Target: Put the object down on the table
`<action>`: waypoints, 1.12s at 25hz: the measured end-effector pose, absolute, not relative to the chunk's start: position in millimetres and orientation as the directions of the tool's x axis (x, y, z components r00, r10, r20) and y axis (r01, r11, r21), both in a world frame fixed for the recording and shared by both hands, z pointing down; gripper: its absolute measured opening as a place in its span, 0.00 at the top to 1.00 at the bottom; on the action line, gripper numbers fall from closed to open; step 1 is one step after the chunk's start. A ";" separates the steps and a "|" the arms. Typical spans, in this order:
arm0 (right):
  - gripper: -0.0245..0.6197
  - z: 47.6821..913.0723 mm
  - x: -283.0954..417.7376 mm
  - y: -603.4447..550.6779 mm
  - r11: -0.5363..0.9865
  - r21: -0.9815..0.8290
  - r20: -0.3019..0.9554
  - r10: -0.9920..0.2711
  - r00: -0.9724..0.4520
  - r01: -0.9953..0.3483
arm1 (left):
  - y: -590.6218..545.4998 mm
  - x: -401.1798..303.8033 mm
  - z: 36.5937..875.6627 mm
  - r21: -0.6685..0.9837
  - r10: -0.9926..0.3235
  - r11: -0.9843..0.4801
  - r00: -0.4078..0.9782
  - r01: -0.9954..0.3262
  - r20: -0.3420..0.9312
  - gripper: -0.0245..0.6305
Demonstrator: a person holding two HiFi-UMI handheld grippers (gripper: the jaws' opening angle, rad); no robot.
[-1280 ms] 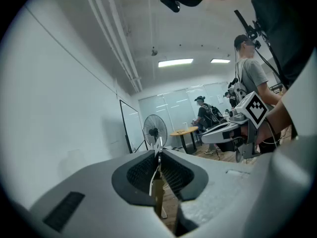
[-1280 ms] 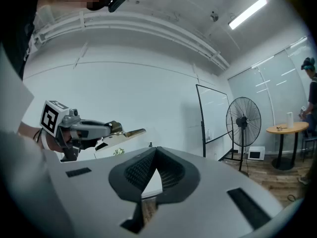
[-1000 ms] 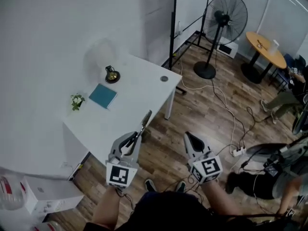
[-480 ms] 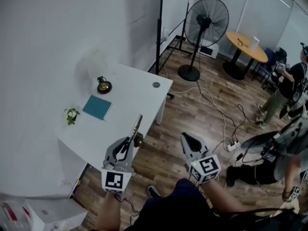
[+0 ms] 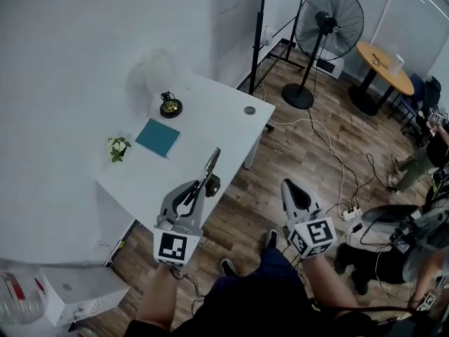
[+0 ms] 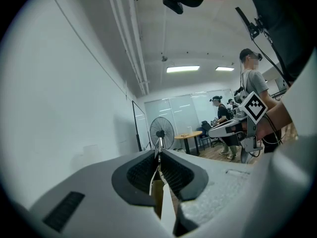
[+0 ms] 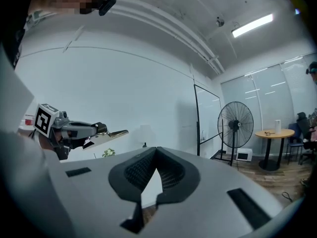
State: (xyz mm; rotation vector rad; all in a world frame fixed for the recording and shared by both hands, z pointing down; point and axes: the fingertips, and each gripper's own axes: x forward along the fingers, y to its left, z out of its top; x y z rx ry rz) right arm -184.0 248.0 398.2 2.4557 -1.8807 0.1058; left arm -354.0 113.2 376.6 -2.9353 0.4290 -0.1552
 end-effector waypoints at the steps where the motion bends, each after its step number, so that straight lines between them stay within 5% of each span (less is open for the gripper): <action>1: 0.95 403.0 -178.9 241.1 -0.253 -0.014 0.085 -0.964 0.251 -0.967 | 108.6 -349.8 378.0 -0.185 -0.300 -0.942 0.950 -0.281 0.083 0.90; 28: 0.95 406.4 63.9 153.0 -0.001 -0.155 0.013 -1.000 -0.001 -0.988 | 78.1 -105.7 371.6 -0.283 -0.504 -0.852 0.836 -0.440 0.218 0.91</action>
